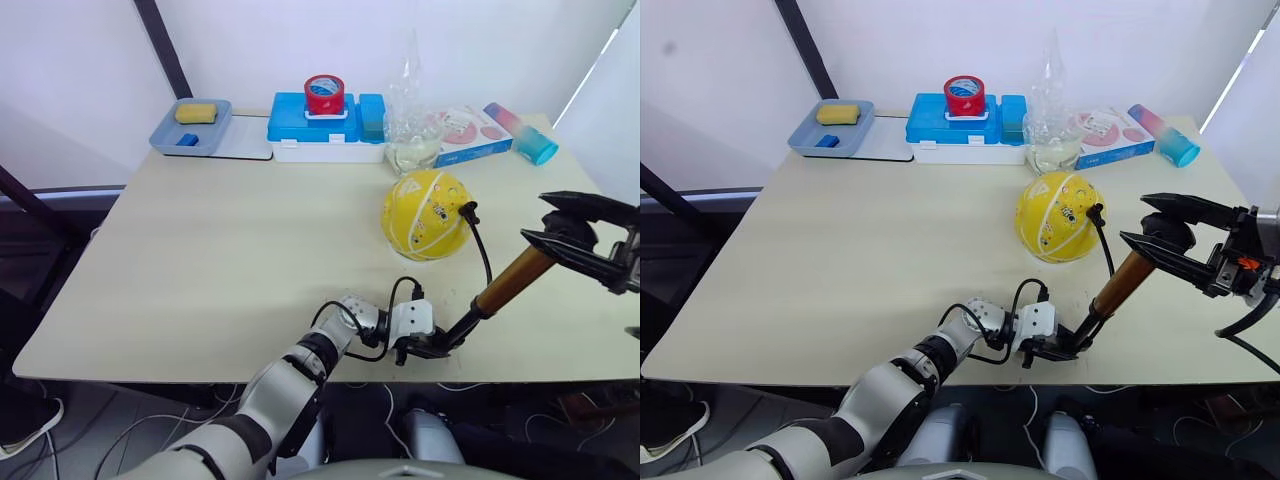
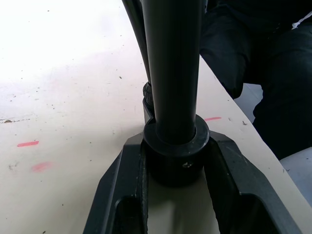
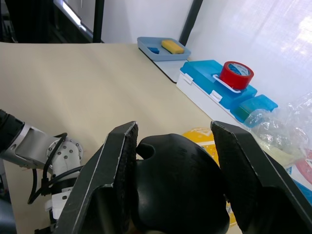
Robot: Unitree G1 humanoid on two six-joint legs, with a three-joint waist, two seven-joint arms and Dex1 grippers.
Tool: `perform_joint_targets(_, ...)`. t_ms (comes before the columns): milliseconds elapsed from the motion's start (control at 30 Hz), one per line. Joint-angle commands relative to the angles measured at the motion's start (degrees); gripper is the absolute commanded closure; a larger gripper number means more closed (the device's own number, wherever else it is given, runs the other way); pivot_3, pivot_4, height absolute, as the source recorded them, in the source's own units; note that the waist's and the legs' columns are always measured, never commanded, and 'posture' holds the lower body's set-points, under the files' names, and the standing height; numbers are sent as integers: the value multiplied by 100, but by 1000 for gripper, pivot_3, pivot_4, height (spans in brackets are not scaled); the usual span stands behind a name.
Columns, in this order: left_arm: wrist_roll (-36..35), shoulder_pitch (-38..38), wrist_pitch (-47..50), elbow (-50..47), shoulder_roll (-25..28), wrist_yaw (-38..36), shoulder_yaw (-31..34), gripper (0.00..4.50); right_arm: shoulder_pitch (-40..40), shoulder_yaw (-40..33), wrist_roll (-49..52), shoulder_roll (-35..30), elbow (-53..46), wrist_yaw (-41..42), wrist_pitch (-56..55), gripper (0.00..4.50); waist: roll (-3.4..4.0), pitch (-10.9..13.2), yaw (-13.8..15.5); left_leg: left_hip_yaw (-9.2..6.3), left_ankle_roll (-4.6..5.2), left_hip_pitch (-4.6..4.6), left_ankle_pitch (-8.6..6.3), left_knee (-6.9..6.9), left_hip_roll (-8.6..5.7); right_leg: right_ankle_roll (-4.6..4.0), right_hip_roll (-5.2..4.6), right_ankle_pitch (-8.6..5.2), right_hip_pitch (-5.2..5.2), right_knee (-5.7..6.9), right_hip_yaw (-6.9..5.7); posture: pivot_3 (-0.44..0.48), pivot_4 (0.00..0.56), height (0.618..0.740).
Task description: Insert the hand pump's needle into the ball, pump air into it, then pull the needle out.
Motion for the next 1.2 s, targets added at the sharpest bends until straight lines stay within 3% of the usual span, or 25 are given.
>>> perform_joint_targets(33,251,94,100,220,32,-54,-180,3390,300,645,-349,398,-24,46,-231,2580,-1,-3,-6,-6,0,1,0,0,1,-4,15,-2,2,1,15,0,150,737)
perform_joint_targets(267,251,76,112,224,42,-14,-166,3390,823,2041,-1333,1069,462,295,-771,2581,-24,-34,-15,-15,-1,12,1,0,8,-16,83,-11,7,4,102,0,150,737)
perform_joint_targets(433,244,71,113,230,52,-1,-154,3390,985,2745,-1673,1790,1025,180,-978,2581,-66,-76,-17,-31,-2,12,0,-1,15,-31,112,-20,8,8,133,0,150,737)
perform_joint_targets(567,237,70,113,231,51,-3,-150,3390,1113,2978,-2035,2025,1302,264,-1210,2581,-59,-110,-21,-39,-3,13,0,-1,18,-34,104,-21,8,10,137,0,150,737)
perform_joint_targets(800,226,71,103,222,81,-26,-162,3390,807,2278,-1674,1785,752,244,-1284,2581,-15,-121,-58,-42,-7,12,2,-1,15,-35,119,-22,7,14,173,0,150,737)
perform_joint_targets(1000,220,65,107,222,83,-42,-171,3390,467,1156,-875,1037,232,151,-863,2581,46,-81,-57,-30,-6,3,3,-2,9,-35,126,-22,-4,12,202,0,150,737)
perform_joint_targets(1200,218,73,95,215,83,-66,-177,3390,185,145,-423,259,27,157,-550,2581,46,-67,-33,-31,-6,1,3,-2,11,-33,188,-23,-4,8,244,0,150,737)
